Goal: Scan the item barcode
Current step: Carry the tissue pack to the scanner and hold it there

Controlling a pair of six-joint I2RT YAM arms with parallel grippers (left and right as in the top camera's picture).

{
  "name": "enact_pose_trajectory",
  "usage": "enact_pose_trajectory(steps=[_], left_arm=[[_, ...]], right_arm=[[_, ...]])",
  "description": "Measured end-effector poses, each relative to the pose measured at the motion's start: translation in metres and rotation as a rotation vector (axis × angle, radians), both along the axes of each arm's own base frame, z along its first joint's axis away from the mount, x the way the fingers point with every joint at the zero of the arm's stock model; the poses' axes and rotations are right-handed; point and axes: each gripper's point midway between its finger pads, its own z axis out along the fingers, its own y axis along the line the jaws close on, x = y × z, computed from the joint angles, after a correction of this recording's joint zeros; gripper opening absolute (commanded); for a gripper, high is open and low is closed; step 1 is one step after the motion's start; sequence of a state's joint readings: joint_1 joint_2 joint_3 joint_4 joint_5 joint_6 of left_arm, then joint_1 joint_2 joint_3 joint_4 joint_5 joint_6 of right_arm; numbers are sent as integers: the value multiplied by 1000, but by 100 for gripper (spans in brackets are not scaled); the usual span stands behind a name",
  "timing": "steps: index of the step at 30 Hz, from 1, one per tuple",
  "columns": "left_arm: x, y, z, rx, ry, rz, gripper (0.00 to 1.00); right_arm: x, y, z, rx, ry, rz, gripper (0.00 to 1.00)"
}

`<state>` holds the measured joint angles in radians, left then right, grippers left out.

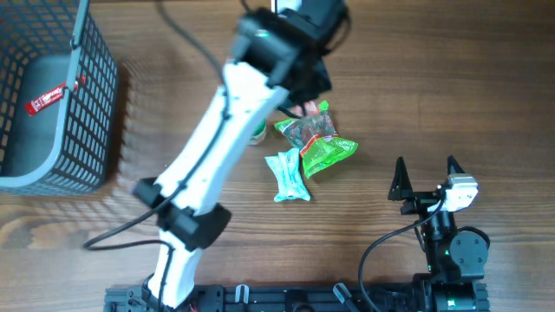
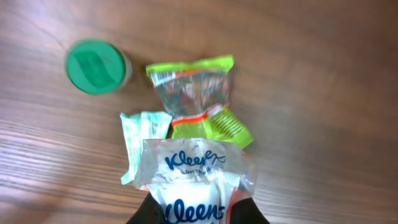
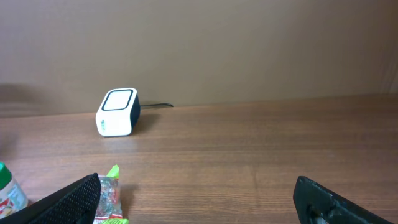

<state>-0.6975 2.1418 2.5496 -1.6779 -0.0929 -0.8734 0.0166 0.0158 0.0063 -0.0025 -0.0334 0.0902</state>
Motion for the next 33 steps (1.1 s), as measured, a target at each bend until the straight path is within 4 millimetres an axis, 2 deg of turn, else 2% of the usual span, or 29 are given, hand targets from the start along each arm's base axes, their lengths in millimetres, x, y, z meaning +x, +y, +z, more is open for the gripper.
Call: enact_pose_trajectory(steps=[3, 7, 8, 16, 22, 26, 29, 33], left_arm=[[-10, -20, -25, 47, 44, -50, 11], [-23, -37, -50, 98, 94, -99, 7], [-31, -43, -65, 129, 125, -121, 7], [-52, -54, -131, 217, 213, -164, 5], [-67, -71, -187, 155, 291, -183, 4], [-88, -77, -222, 122, 362, -201, 6], [-102, -77, -237, 116, 401, -213, 6], [-109, -79, -243, 108, 424, -221, 7]], right_arm=[[0, 0, 0, 0, 0, 0, 100], [0, 0, 0, 0, 0, 0, 100], [0, 0, 0, 0, 0, 0, 100], [0, 0, 0, 0, 0, 0, 100], [0, 0, 0, 0, 0, 0, 100], [0, 0, 0, 0, 0, 0, 100], [0, 0, 0, 0, 0, 0, 100], [0, 0, 0, 0, 0, 0, 100]])
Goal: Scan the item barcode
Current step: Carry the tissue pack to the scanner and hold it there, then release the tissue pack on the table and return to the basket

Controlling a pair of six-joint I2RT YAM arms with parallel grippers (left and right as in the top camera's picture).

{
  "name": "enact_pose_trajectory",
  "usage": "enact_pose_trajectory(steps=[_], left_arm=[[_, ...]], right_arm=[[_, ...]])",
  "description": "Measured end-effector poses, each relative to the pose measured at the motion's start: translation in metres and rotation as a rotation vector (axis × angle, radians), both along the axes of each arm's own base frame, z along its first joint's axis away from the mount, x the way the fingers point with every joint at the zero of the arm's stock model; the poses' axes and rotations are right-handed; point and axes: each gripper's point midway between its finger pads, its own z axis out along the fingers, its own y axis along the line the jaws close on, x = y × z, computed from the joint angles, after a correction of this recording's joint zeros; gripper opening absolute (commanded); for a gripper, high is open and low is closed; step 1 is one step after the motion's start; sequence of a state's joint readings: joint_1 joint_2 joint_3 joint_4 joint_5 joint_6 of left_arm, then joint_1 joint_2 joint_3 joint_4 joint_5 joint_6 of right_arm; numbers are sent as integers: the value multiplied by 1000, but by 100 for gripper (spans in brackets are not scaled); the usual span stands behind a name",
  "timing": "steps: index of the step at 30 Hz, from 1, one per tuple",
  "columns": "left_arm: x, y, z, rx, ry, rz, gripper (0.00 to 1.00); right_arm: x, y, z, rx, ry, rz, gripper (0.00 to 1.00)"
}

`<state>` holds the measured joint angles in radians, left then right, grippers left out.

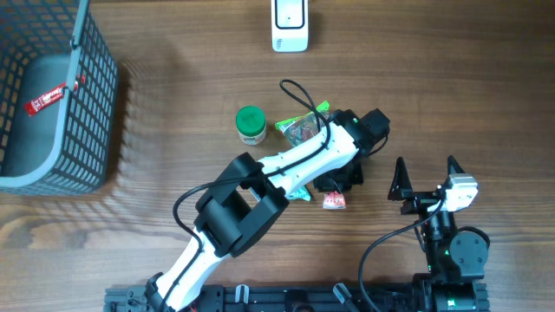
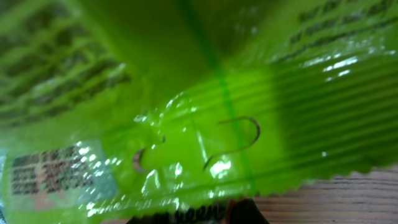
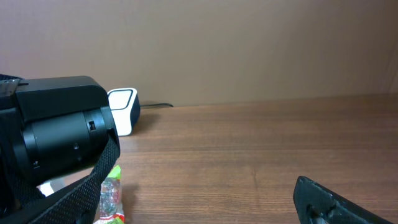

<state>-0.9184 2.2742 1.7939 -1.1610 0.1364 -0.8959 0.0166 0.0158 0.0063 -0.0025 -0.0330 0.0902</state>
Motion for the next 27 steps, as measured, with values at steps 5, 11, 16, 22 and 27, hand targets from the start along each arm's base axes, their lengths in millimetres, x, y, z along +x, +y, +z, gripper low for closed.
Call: enact_pose_trajectory(steps=[5, 11, 16, 22, 27], left_arm=[[3, 1, 0, -5, 2, 6, 44], [2, 2, 1, -7, 9, 13, 86], [9, 1, 17, -25, -39, 18, 100], [23, 1, 77, -127, -153, 35, 100], [37, 3, 124, -228, -247, 53, 100]], right_arm=[[0, 0, 0, 0, 0, 0, 100], [0, 0, 0, 0, 0, 0, 100], [0, 0, 0, 0, 0, 0, 100], [0, 0, 0, 0, 0, 0, 100], [0, 0, 0, 0, 0, 0, 100]])
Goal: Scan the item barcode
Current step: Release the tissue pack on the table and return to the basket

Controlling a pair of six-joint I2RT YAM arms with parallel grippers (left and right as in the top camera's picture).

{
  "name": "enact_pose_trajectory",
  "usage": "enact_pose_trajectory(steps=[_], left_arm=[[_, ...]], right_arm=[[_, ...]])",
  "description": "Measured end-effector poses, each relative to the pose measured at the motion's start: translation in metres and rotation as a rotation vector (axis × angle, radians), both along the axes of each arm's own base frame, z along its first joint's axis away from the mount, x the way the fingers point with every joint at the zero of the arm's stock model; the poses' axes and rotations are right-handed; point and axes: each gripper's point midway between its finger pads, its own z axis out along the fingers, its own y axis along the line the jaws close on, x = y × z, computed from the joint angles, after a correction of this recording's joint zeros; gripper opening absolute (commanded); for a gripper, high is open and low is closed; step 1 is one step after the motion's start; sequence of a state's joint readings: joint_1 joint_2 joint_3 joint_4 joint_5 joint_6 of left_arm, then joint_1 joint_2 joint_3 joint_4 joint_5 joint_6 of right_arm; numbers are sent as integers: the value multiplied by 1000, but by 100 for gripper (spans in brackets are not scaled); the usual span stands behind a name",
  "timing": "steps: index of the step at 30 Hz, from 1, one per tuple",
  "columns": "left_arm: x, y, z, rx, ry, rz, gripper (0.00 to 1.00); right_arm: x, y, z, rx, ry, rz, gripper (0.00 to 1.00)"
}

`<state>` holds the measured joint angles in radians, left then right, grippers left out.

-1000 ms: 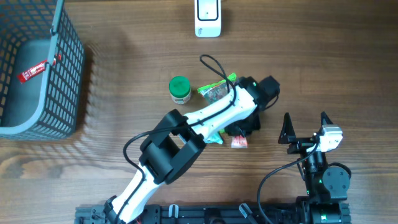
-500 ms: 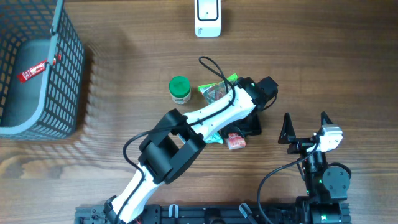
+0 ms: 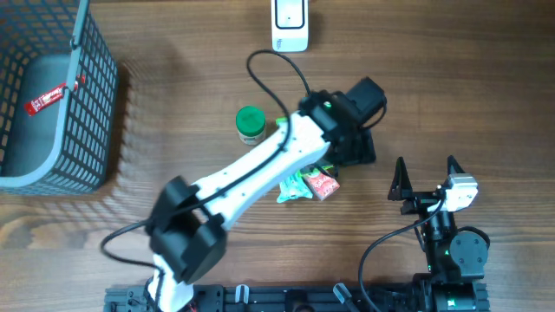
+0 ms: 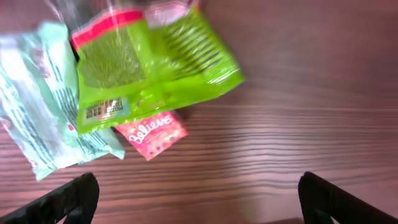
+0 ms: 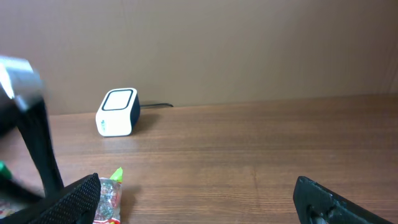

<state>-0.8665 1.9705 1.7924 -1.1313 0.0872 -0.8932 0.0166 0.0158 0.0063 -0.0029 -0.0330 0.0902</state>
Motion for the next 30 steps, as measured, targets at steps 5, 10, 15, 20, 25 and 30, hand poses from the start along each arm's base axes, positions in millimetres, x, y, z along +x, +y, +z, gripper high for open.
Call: enact_pose_trajectory(steps=[5, 10, 15, 20, 25, 30], left_arm=[[19, 12, 42, -76, -103, 41, 100], [45, 47, 90, -138, -222, 110, 100], [70, 106, 154, -213, -383, 217, 100], [77, 177, 221, -268, -573, 339, 100], [67, 281, 278, -225, -785, 565, 100], [49, 385, 296, -94, -882, 855, 100]], right_arm=[[0, 0, 0, 0, 0, 0, 100], [0, 0, 0, 0, 0, 0, 100], [0, 0, 0, 0, 0, 0, 100], [0, 0, 0, 0, 0, 0, 100], [0, 0, 0, 0, 0, 0, 100], [0, 0, 0, 0, 0, 0, 100]])
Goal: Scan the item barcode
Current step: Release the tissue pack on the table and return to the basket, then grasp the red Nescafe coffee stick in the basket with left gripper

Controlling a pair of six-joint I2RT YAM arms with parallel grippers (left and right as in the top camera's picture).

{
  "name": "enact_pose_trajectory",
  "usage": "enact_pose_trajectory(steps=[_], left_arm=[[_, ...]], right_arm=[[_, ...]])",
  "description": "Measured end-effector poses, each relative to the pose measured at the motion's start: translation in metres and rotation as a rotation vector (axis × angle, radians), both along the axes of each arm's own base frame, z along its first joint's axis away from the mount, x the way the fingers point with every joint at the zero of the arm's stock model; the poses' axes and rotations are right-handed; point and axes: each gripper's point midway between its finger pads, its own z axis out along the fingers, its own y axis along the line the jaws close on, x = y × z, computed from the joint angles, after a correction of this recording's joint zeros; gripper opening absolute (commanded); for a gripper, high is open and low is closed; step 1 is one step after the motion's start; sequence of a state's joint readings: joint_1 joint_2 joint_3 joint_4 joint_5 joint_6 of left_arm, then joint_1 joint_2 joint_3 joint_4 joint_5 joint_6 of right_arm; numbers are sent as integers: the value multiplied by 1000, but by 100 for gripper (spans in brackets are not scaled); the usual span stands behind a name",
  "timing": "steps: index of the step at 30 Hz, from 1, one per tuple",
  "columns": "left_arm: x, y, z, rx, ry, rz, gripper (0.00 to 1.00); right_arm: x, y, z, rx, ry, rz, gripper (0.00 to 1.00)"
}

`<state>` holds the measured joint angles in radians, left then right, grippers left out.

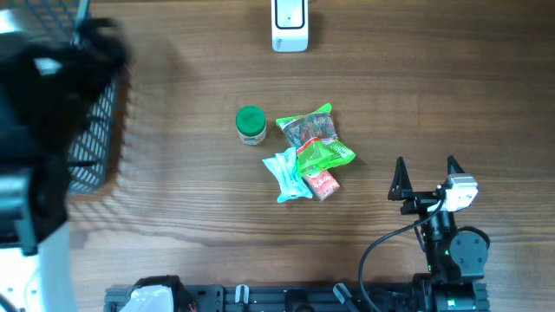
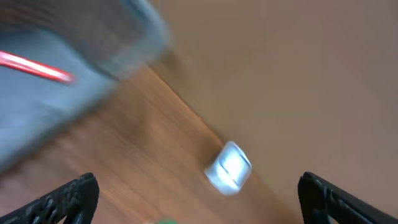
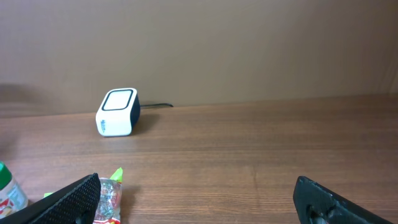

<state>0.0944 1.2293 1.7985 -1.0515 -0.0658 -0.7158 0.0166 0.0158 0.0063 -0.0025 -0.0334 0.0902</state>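
Observation:
The white barcode scanner (image 1: 290, 22) stands at the table's far edge, also seen as the scanner (image 3: 117, 112) and, blurred, the scanner (image 2: 228, 168). Mid-table lies a pile: a clear-and-green packet (image 1: 308, 128), a green packet (image 1: 326, 156), a teal tissue pack (image 1: 286, 173) and a small red packet (image 1: 323, 185). My left gripper (image 2: 198, 199) is open and empty; its arm is a blur at the far left over the basket. My right gripper (image 1: 425, 178) rests open at the near right, nothing between its fingers.
A green-lidded bottle (image 1: 251, 124) stands left of the pile. The dark wire basket (image 1: 100, 147) sits at the far left, partly hidden by the left arm. A black cable runs near the right arm's base.
My left arm has left the pile and is now at the far left by the basket, its gripper still open and empty. The pile and the right arm have not moved.
My left gripper was shut on a Kleenex pack held above the pile. Then it was low at the pile's right edge, with a small red packet beside it. Then it stood open above the pile. Now it is over by the basket.

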Motion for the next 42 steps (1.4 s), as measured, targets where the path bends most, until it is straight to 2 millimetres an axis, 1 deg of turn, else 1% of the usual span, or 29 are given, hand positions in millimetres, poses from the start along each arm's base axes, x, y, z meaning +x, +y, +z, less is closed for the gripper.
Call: enact_pose_trajectory(steps=[1, 3, 5, 6, 8, 9, 11, 14, 17, 25, 27, 29, 30, 31, 32, 33, 34, 36, 38, 42], left_arm=[[-4, 29, -2, 2, 8, 94, 100], [-9, 67, -9, -11, 27, 221, 100], [-14, 99, -17, -42, 44, 328, 100], [-16, 119, -24, -73, 58, 402, 100], [-20, 153, -43, -151, 89, 532, 100], [-20, 166, -53, -190, 102, 584, 100], [-17, 183, -69, -250, 122, 653, 100], [-1, 209, -99, -342, 145, 741, 100], [19, 224, -135, -408, 190, 788, 100], [71, 261, -210, -463, 237, 825, 100], [84, 269, -227, -473, 235, 819, 96], [97, 275, -235, -476, 210, 806, 76], [105, 280, -240, -474, 192, 797, 59], [113, 283, -244, -463, 179, 780, 54], [123, 286, -247, -452, 159, 760, 45], [130, 288, -250, -439, 151, 744, 29], [136, 289, -251, -429, 137, 729, 4], [152, 288, -255, -392, 118, 687, 4], [161, 282, -261, -381, 125, 660, 4], [178, 270, -283, -363, 153, 624, 4]], right_arm=[[0, 0, 0, 0, 0, 0, 100], [0, 0, 0, 0, 0, 0, 100], [0, 0, 0, 0, 0, 0, 100], [0, 0, 0, 0, 0, 0, 100], [0, 0, 0, 0, 0, 0, 100], [0, 0, 0, 0, 0, 0, 100], [0, 0, 0, 0, 0, 0, 100], [0, 0, 0, 0, 0, 0, 100], [0, 0, 0, 0, 0, 0, 100], [0, 0, 0, 0, 0, 0, 100], [0, 0, 0, 0, 0, 0, 100], [0, 0, 0, 0, 0, 0, 100], [0, 0, 0, 0, 0, 0, 100], [0, 0, 0, 0, 0, 0, 100], [0, 0, 0, 0, 0, 0, 100], [0, 0, 0, 0, 0, 0, 100], [0, 0, 0, 0, 0, 0, 100], [0, 0, 0, 0, 0, 0, 100], [0, 0, 0, 0, 0, 0, 100], [0, 0, 0, 0, 0, 0, 99]])
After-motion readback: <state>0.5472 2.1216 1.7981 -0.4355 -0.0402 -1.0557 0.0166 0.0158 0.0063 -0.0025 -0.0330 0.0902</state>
